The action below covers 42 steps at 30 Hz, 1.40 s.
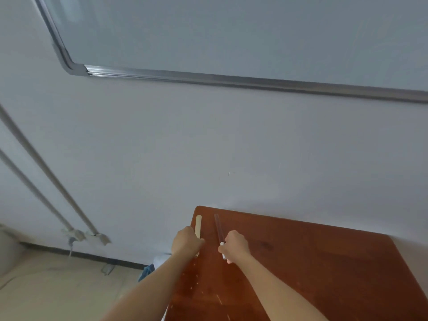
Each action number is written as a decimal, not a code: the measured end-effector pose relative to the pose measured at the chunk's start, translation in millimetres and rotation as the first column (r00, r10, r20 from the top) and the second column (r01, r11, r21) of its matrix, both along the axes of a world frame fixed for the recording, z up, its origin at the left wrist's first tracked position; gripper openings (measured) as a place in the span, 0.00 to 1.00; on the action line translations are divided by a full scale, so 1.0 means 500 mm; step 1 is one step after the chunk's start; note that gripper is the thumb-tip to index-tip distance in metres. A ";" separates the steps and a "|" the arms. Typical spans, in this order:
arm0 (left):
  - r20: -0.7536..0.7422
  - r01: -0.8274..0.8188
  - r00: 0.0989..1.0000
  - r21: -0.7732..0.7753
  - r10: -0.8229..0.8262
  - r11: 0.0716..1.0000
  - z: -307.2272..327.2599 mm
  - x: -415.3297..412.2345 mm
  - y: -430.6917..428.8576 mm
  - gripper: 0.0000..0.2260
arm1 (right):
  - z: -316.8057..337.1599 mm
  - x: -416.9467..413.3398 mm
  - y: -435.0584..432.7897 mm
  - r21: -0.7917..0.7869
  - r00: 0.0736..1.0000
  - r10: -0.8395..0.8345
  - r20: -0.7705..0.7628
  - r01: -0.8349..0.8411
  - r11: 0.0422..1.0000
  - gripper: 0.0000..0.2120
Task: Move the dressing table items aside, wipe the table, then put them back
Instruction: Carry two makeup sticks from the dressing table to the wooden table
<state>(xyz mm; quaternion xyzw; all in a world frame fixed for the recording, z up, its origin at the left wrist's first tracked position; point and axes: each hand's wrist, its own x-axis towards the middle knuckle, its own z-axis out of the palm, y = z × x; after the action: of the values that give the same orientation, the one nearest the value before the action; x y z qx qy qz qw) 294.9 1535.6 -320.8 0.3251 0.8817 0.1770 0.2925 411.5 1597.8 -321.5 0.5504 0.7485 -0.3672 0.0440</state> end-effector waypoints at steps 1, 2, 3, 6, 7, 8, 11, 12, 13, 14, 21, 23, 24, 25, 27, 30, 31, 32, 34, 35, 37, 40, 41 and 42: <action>0.003 -0.003 1.000 -0.002 0.003 1.000 -0.007 -0.001 0.009 0.07 | -0.007 -0.007 0.005 0.000 1.000 -0.003 -0.006 0.003 1.000 0.03; 0.004 -0.004 1.000 -0.004 0.004 1.000 -0.013 -0.003 0.017 0.06 | -0.013 -0.013 0.009 0.003 1.000 -0.008 -0.009 0.008 1.000 0.03; 0.004 -0.003 1.000 -0.006 0.003 1.000 -0.017 -0.005 0.024 0.06 | -0.018 -0.018 0.012 0.007 1.000 -0.011 -0.011 0.011 1.000 0.03; 0.006 -0.001 1.000 -0.010 0.001 1.000 -0.028 -0.013 0.043 0.08 | -0.030 -0.028 0.017 0.011 1.000 -0.011 -0.028 0.011 1.000 0.04; 0.005 -0.004 1.000 -0.006 0.004 1.000 -0.031 -0.016 0.048 0.08 | -0.033 -0.031 0.017 0.012 0.999 -0.009 -0.031 0.009 1.000 0.06; 0.004 -0.008 1.000 0.000 0.008 1.000 -0.034 -0.019 0.051 0.08 | -0.037 -0.035 0.019 0.014 0.999 -0.007 -0.033 0.008 1.000 0.09; -0.019 0.004 1.000 -0.002 -0.004 1.000 -0.041 -0.033 0.059 0.08 | -0.050 -0.051 0.020 0.002 0.999 -0.007 -0.053 0.007 1.000 0.16; -0.026 0.012 1.000 0.002 -0.012 1.000 -0.043 -0.035 0.059 0.09 | -0.051 -0.054 0.019 -0.004 0.998 -0.007 -0.058 0.007 1.000 0.16; -0.031 0.020 0.999 0.009 -0.020 1.000 -0.044 -0.038 0.060 0.10 | -0.051 -0.059 0.018 -0.007 0.998 -0.010 -0.061 0.010 1.000 0.16; -0.030 0.031 0.999 0.016 -0.031 0.999 -0.047 -0.041 0.062 0.12 | -0.051 -0.063 0.017 -0.004 0.998 -0.013 -0.059 0.013 1.000 0.16; 0.017 0.098 0.995 0.072 -0.099 0.993 -0.056 -0.064 0.070 0.14 | -0.043 -0.082 0.012 0.046 0.999 -0.028 -0.033 0.029 0.998 0.06; 0.040 0.107 0.993 0.088 -0.110 0.990 -0.058 -0.073 0.069 0.15 | -0.038 -0.084 0.012 0.074 0.999 -0.036 -0.011 0.037 0.997 0.09; 0.052 0.113 0.992 0.094 -0.118 0.989 -0.058 -0.078 0.069 0.15 | -0.035 -0.085 0.011 0.088 0.999 -0.047 0.004 0.047 0.995 0.11; 0.058 0.124 0.990 0.098 -0.130 0.987 -0.059 -0.083 0.069 0.15 | -0.033 -0.086 0.011 0.098 0.998 -0.061 0.012 0.059 0.993 0.11; 0.067 0.154 0.985 0.105 -0.161 0.983 -0.059 -0.093 0.069 0.15 | -0.031 -0.089 0.008 0.111 0.997 -0.076 0.026 0.073 0.991 0.08; 0.098 0.198 0.973 0.113 -0.209 0.974 -0.061 -0.102 0.065 0.12 | -0.028 -0.094 0.001 0.119 0.993 -0.102 0.060 0.094 0.988 0.08; 0.104 0.215 0.968 0.111 -0.226 0.970 -0.061 -0.103 0.065 0.11 | -0.029 -0.093 -0.001 0.126 0.991 -0.113 0.071 0.104 0.987 0.10; 0.107 0.230 0.965 0.106 -0.241 0.967 -0.060 -0.104 0.065 0.11 | -0.028 -0.092 -0.003 0.132 0.988 -0.128 0.084 0.117 0.984 0.13; 0.107 0.254 0.958 0.102 -0.265 0.962 -0.058 -0.108 0.065 0.12 | -0.027 -0.091 -0.009 0.137 0.983 -0.152 0.101 0.138 0.981 0.14; 0.110 0.261 0.956 0.105 -0.272 0.960 -0.058 -0.110 0.065 0.12 | -0.025 -0.089 -0.011 0.139 0.982 -0.159 0.107 0.143 0.980 0.11; 0.115 0.276 0.950 0.113 -0.289 0.954 -0.055 -0.114 0.064 0.13 | -0.015 -0.087 -0.016 0.147 0.979 -0.167 0.115 0.150 0.978 0.08; 0.101 0.332 0.933 0.124 -0.344 0.935 -0.045 -0.120 0.060 0.13 | -0.001 -0.074 -0.023 0.196 0.974 -0.197 0.111 0.172 0.965 0.13; 0.091 0.356 0.925 0.130 -0.369 0.925 -0.039 -0.121 0.058 0.13 | 0.006 -0.069 -0.026 0.212 0.972 -0.208 0.110 0.182 0.960 0.13; 0.076 0.384 0.915 0.139 -0.396 0.913 -0.035 -0.123 0.055 0.13 | 0.012 -0.063 -0.030 0.230 0.969 -0.223 0.108 0.194 0.954 0.14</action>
<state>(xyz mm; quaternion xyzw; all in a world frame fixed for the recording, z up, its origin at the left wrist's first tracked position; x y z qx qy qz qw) 233.3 1563.0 -338.1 0.5022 0.7705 0.1845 0.3466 380.2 1582.7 -315.5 0.6512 0.7171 -0.2484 -0.0058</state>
